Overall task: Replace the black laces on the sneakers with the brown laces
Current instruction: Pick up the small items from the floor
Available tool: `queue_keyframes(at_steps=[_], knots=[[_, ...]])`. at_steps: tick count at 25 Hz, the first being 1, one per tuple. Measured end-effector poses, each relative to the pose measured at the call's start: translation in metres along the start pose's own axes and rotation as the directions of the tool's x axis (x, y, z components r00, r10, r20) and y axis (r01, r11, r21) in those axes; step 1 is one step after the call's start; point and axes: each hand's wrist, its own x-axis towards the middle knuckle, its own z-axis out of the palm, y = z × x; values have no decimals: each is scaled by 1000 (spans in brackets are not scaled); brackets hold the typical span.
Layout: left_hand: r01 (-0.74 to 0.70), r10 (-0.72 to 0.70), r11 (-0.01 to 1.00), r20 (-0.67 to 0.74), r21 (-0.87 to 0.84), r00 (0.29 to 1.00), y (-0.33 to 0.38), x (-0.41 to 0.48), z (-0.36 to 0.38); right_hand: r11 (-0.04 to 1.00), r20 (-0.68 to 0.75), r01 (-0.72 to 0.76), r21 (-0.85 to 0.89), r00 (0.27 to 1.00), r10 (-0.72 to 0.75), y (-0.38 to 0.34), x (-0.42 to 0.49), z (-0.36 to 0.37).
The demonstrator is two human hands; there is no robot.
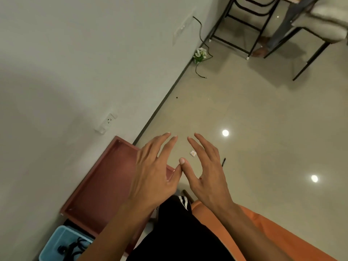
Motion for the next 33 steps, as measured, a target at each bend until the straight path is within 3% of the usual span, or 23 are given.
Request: queue_keyframes(at_steps=[8,18,25,29,33], knots=[[-119,126,992,208,-48,970,7,70,121,945,-77,-325,28,942,326,111,4,-5],[-212,217,975,421,-57,881,-68,133,349,807,-76,-590,24,804,590,317,19,88],[-326,160,937,677,124,718,-166,188,518,678,-98,-734,37,672,734,516,4,176],[-321,109,930,699,180,707,-209,224,600,621,-181,-784,-21,614,769,623,1,204],[-274,57,940,699,203,713,-247,234,675,535,-193,-843,53,517,834,693,9,239]])
